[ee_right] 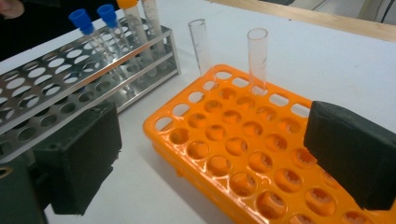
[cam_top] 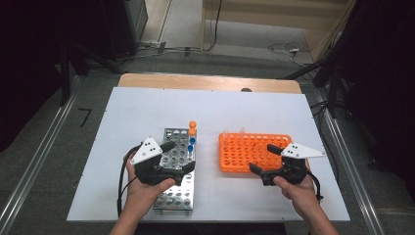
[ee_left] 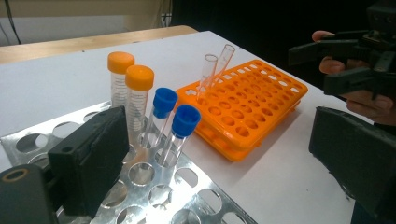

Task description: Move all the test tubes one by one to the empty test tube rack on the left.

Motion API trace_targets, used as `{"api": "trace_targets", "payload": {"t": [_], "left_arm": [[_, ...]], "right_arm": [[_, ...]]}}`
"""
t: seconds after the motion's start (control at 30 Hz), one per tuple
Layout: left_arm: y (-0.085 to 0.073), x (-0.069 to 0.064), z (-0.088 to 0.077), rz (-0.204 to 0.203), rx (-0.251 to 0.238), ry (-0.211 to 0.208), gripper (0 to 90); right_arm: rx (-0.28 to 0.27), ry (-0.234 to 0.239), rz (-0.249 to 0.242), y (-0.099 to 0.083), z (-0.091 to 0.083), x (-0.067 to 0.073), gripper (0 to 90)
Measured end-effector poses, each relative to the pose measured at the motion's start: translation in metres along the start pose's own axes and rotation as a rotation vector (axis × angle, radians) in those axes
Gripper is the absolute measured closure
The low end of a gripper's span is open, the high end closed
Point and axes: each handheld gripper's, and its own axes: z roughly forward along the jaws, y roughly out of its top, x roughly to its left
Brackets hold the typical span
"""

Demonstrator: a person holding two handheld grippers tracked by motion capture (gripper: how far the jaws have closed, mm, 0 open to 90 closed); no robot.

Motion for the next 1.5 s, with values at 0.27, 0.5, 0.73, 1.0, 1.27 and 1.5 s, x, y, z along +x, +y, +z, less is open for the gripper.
{"api": "trace_targets", "payload": {"t": [0.27, 0.5, 0.73, 1.0, 1.27, 1.5], "left_arm": [[-0.003, 0.001, -0.012, -0.003, -0.018, -0.009, 0.0], [-0.003, 0.003, -0.014, -0.006, -0.015, -0.005, 0.0], [-0.003, 0.002, -0.013, -0.011, -0.013, -0.002, 0.0], [-0.003, 0.002, -0.015, -0.009, -0.014, 0.001, 0.0], [-0.003, 0.001, -0.018, -0.013, -0.023, 0.002, 0.0], [-0.004, -0.001, -0.02, -0.009, -0.018, 0.014, 0.0]], "right_arm": [[0.016, -0.087, 0.035, 0.006, 0.02, -0.016, 11.7], [0.036, -0.122, 0.082, 0.007, 0.042, -0.027, 29.3], [0.044, -0.133, 0.117, 0.01, 0.068, -0.026, 50.6], [0.096, -0.177, 0.152, 0.015, 0.087, -0.023, 62.5], [0.13, -0.204, 0.156, 0.023, 0.098, -0.018, 62.8], [0.161, -0.263, 0.143, 0.029, 0.106, -0.015, 63.0]]}}
